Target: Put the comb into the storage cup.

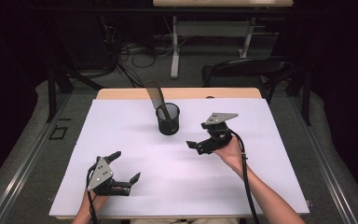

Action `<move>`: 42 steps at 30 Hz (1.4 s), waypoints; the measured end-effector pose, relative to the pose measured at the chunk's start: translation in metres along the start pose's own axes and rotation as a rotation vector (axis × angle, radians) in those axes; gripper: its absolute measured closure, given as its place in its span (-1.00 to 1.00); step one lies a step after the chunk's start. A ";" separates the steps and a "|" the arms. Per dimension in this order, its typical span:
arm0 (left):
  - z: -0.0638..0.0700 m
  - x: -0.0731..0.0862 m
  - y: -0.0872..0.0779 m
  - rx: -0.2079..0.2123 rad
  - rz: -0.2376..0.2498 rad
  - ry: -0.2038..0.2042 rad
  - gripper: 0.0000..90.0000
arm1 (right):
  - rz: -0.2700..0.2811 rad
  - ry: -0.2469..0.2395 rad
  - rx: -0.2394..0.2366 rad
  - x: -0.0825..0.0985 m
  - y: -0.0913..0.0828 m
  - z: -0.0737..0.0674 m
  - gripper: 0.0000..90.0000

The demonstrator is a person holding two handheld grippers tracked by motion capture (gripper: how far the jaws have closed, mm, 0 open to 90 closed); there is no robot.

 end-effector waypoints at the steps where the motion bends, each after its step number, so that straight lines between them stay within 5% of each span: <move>1: 0.000 0.000 0.000 0.000 0.000 0.000 -0.99 | -0.001 -0.002 0.001 0.001 -0.002 -0.001 -0.93; 42: 0.000 0.000 0.001 -0.002 -0.002 -0.003 -0.99 | -0.013 -0.003 0.051 0.048 -0.054 -0.010 -0.93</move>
Point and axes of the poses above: each handheld gripper's, and its own axes: y roughly forward along the jaws, x roughly out of its underside, z roughly to its right, the point moved 9 cm from there along y, roughly forward along the jaws
